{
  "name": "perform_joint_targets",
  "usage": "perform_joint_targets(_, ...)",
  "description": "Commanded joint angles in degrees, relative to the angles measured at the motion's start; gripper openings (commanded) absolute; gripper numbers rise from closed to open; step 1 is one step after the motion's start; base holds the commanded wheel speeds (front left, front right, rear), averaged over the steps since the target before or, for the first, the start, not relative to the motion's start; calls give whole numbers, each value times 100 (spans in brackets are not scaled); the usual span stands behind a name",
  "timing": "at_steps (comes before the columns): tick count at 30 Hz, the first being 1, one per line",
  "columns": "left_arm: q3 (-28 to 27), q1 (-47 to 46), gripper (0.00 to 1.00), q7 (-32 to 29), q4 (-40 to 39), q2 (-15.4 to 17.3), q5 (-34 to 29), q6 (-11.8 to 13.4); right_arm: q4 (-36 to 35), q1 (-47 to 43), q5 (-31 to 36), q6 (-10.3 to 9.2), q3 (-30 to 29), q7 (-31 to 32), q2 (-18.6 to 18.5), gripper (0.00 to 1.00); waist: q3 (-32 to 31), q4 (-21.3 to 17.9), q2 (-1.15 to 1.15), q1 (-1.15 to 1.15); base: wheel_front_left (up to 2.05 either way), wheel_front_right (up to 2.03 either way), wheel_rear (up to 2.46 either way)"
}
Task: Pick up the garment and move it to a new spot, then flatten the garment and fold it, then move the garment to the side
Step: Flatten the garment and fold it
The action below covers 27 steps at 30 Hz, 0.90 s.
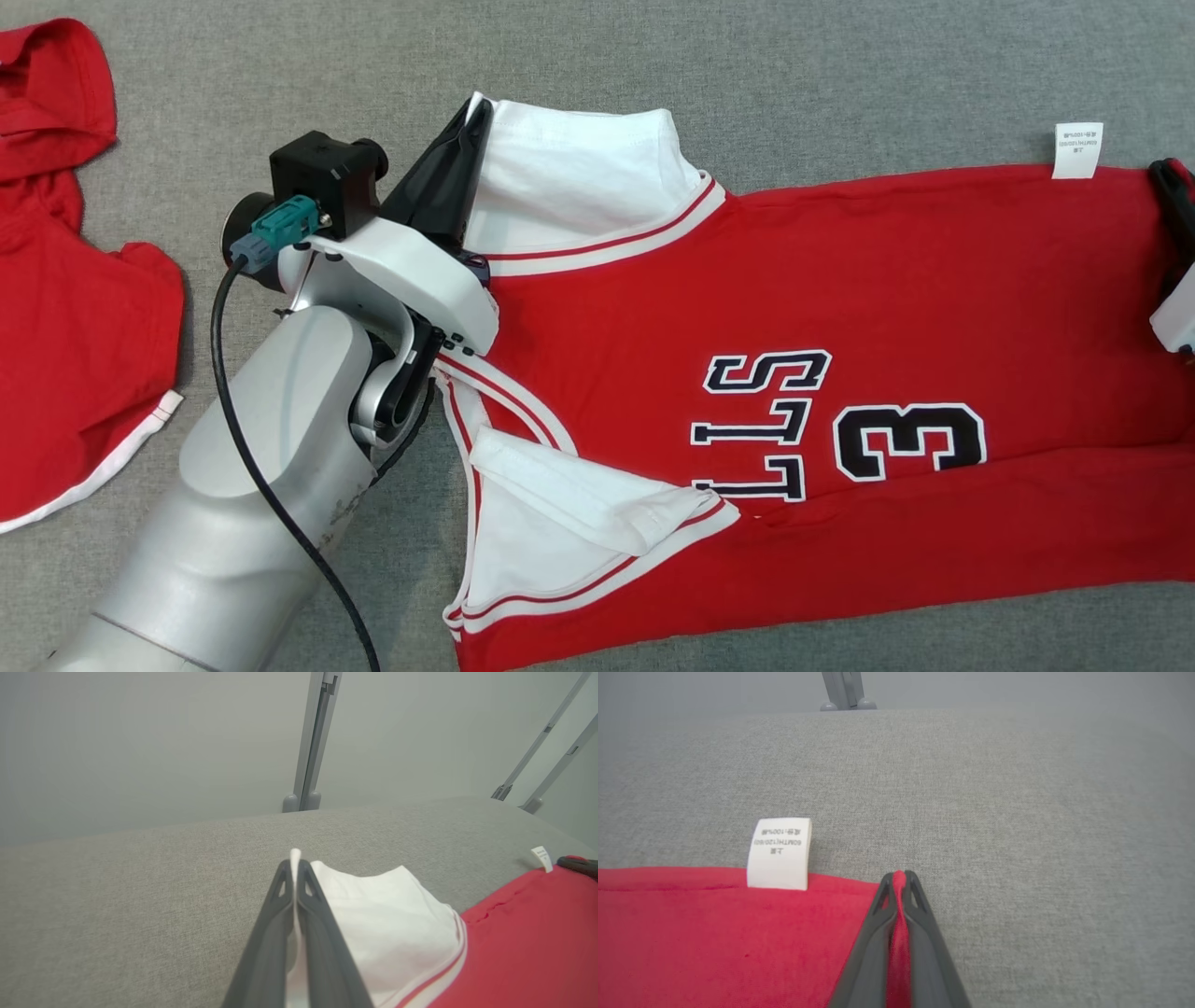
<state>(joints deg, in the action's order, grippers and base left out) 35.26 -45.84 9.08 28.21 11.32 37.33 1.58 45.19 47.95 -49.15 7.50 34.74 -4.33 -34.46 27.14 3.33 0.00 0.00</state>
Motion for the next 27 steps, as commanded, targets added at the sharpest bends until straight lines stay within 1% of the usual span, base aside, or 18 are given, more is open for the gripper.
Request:
perform_joint_targets(1, 0, 90, 0, -9, -55, 26, 9, 35, 20, 63, -49, -2, 60, -120, -47, 0, -15, -5, 0, 0, 0, 0, 0)
perform_joint_targets(10, -15, 240, 0, 11, -399, 95, 75, 104, 114, -45, -258, -2, 272, -812, -128, 0, -164, 36, 0, 0, 0, 0, 0)
perform_joint_targets(13, -32, 334, 0, 15, -558, 130, 101, 139, 108, -127, -372, -2, 205, -998, -66, 0, -262, 44, 0, 0, 0, 0, 0)
perform_joint_targets(17, -54, 496, 0, -11, -820, 226, 155, 196, -11, -279, -332, -2, 177, -1097, -65, 0, -386, 57, 0, 0, 0, 0, 0)
perform_joint_targets(23, -58, 810, 0, -97, -1314, 412, 239, 228, -294, -638, -117, -2, -275, -1101, -43, 0, -590, 92, 0, 0, 0, 0, 0)
perform_joint_targets(24, -27, 932, 0, -138, -1476, 477, 270, 220, -376, -779, -48, -2, -433, -1098, -27, 0, -665, 102, 0, 0, 0, 0, 0)
perform_joint_targets(27, 47, 1130, 0, -232, -1713, 587, 291, 170, -463, -1041, 30, -2, -598, -1092, -19, 0, -779, 114, 0, 0, 0, 0, 0)
